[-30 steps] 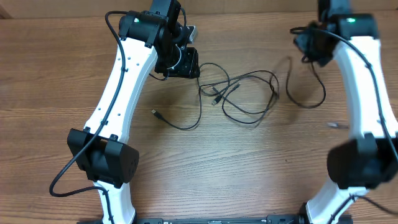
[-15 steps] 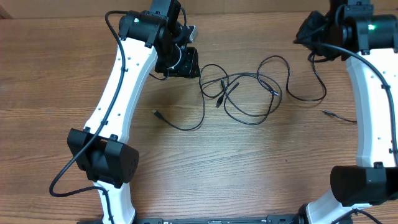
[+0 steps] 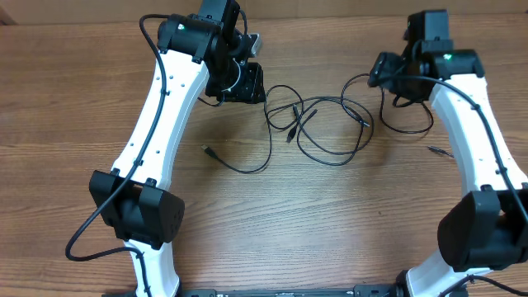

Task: Untangle cables

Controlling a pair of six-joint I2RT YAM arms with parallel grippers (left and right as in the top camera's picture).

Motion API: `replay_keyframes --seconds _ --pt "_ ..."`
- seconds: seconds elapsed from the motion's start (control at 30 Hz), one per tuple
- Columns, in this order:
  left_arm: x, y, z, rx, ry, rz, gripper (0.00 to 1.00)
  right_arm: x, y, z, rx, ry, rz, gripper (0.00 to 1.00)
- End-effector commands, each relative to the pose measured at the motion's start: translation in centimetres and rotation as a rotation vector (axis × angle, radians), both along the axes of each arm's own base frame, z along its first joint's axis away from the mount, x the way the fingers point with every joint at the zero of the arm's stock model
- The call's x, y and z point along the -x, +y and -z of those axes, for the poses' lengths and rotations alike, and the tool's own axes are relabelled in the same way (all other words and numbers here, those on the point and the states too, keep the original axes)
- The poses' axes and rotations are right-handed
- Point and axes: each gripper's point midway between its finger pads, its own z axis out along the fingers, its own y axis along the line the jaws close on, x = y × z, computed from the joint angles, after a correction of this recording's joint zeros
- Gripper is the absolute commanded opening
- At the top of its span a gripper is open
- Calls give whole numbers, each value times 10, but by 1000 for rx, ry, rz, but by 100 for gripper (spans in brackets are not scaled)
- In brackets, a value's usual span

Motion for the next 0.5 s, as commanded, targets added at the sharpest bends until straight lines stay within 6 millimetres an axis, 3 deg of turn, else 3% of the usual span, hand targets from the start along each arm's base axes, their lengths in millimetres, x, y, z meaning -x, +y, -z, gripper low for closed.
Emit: replay_keyframes --seconds 0.0,0.2,0.47 --pt "0 -2 1 -7 -6 12 42 -3 1 15 19 -11 -46 72" --pt "0 -2 1 -7 -6 12 42 -11 34 37 -101 -68 -85 71" --pt "0 -2 1 -8 -5 12 42 -22 64 62 -135 -85 -95 68"
